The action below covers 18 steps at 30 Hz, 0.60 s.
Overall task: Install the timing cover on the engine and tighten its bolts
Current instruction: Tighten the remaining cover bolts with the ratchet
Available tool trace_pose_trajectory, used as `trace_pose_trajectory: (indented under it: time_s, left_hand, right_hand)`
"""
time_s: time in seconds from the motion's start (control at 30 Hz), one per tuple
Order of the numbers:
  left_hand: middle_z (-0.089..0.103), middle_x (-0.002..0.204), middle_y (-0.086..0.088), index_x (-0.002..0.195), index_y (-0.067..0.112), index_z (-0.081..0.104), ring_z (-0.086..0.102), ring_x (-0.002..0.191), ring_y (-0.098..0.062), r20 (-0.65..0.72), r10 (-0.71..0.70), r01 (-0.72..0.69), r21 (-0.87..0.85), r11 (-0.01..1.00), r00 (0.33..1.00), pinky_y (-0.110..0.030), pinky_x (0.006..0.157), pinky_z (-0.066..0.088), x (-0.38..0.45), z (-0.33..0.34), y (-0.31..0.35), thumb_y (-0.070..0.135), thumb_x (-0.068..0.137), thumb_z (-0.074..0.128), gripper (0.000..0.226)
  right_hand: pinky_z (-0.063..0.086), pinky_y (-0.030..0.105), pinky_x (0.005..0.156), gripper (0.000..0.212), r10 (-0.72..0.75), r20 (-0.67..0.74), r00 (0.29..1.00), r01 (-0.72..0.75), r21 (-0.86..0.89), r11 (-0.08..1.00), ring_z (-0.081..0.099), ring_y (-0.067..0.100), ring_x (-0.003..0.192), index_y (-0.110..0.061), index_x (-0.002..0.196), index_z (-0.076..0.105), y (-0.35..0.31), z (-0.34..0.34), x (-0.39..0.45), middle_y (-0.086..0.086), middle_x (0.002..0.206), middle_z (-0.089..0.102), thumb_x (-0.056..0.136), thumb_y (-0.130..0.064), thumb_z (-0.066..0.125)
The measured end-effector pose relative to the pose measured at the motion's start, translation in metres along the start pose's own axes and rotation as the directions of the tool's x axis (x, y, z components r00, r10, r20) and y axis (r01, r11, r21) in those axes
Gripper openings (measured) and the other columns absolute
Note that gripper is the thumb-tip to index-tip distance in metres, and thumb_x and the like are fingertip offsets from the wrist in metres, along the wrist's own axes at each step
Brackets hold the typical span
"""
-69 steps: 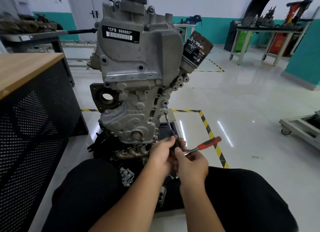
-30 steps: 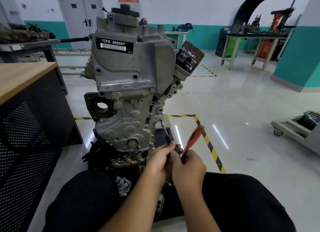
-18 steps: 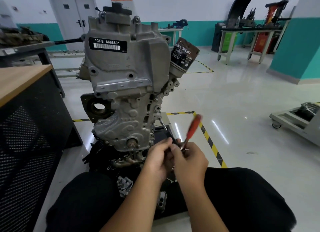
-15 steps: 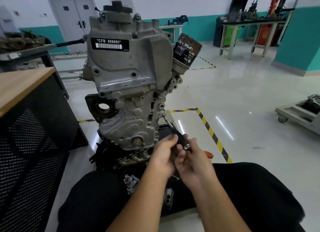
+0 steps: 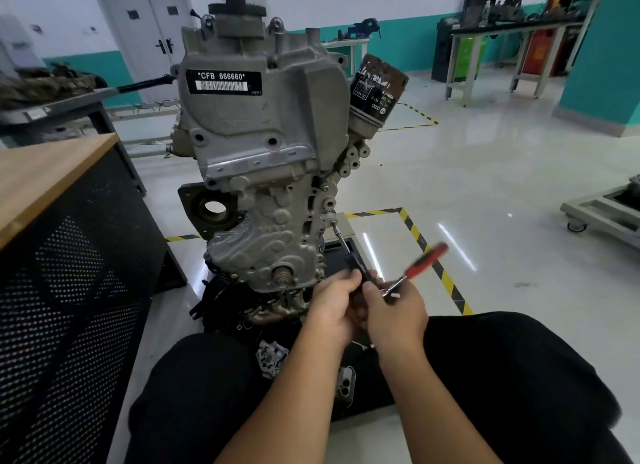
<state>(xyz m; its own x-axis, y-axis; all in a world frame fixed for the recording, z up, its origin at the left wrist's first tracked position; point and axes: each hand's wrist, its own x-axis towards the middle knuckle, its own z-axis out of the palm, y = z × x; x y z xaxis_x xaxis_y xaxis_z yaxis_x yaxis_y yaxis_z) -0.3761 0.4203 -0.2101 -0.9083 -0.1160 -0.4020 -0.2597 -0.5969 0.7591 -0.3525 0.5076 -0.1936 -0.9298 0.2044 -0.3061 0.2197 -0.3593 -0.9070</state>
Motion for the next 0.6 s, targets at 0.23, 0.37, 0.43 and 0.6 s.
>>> trace_pose_trajectory:
  time_s: [0.23,0.37,0.43,0.6]
  left_hand:
    - [0.074,0.084,-0.010,0.106,0.011,0.075,0.070,0.061,-0.019,0.025,-0.094,0.095,-0.048,0.994,0.995,-0.028,0.053,0.057,-0.001,-0.005,0.003,0.019,0.096,0.068,0.014]
    - [0.069,0.071,-0.006,0.098,0.016,0.078,0.055,0.043,-0.011,-0.023,-0.044,0.045,0.028,0.999,0.999,-0.020,0.041,0.045,0.004,-0.006,0.000,0.013,0.097,0.064,0.014]
    - [0.077,0.077,-0.007,0.091,0.019,0.081,0.066,0.048,-0.017,-0.066,-0.014,0.016,0.026,1.000,0.998,-0.025,0.045,0.052,0.005,-0.007,-0.003,0.012,0.095,0.068,0.016]
    - [0.077,0.092,-0.012,0.081,0.015,0.081,0.075,0.079,-0.026,0.018,-0.056,0.056,-0.032,0.998,0.998,-0.036,0.075,0.059,0.007,-0.006,-0.005,0.020,0.096,0.065,0.022]
  right_hand:
    - [0.059,0.027,0.051,0.026,0.296,0.183,0.938,-0.346,0.405,0.846,0.072,0.018,0.058,-0.005,0.112,0.065,-0.002,0.000,-0.003,0.012,0.071,0.075,0.100,-0.028,0.067]
    - [0.060,0.030,0.054,0.021,0.265,0.143,0.954,-0.297,0.301,0.906,0.072,0.018,0.063,-0.009,0.108,0.067,0.001,0.000,-0.002,0.012,0.077,0.076,0.101,-0.028,0.065]
    - [0.061,0.030,0.063,0.011,-0.058,0.042,0.997,0.065,-0.192,0.979,0.071,0.011,0.068,-0.025,0.091,0.065,0.008,-0.004,0.000,0.000,0.081,0.076,0.092,-0.025,0.076]
    - [0.057,0.028,0.060,0.017,-0.209,-0.047,0.977,0.183,-0.324,0.928,0.073,0.014,0.070,-0.027,0.085,0.065,0.016,-0.004,0.005,-0.001,0.079,0.075,0.085,-0.026,0.083]
